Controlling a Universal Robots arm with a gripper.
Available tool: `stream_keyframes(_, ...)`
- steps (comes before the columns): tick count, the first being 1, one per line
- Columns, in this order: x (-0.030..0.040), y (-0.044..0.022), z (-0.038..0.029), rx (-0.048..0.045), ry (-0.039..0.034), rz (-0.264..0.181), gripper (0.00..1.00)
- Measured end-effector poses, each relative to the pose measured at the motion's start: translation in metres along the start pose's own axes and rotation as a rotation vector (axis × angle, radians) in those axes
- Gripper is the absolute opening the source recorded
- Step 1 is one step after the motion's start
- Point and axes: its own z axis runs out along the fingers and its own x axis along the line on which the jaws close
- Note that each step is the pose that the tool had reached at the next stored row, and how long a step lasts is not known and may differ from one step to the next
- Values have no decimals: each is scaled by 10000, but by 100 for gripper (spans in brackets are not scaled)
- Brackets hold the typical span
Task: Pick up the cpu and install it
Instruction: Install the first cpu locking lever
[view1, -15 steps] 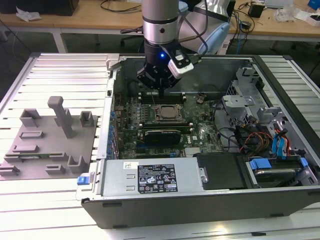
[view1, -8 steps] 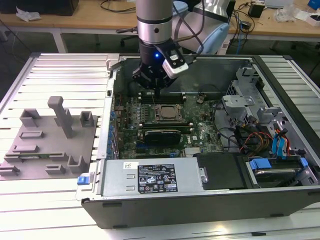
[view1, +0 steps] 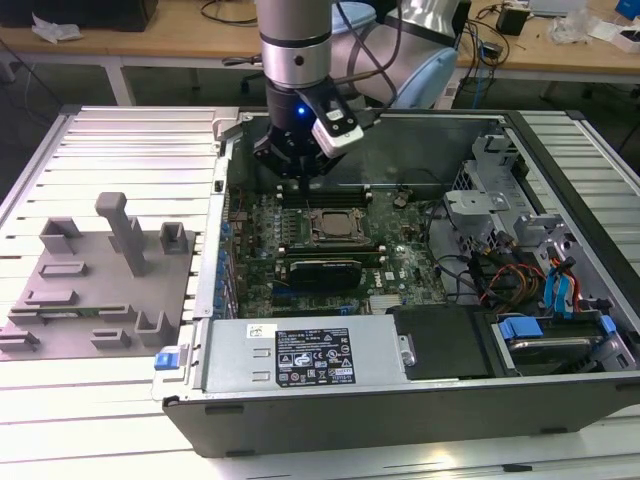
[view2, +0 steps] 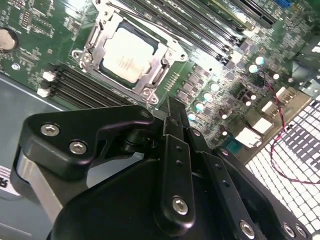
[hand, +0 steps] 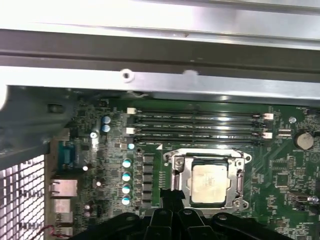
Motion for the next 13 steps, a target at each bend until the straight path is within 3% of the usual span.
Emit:
stream_keyframes(4,92,3,-6,0,0,2,11)
stream_keyframes(8,103,3,-7,0,0,-1,11)
stream_keyframes(9,104,2,-7,-93,-2,6,11)
stream_keyframes(10,104,3,-7,-306,-10,22,11)
stream_keyframes(11,107,3,-7,-448,-15,32,11)
stream_keyframes(13,120,3,-7,-518,-17,38,11)
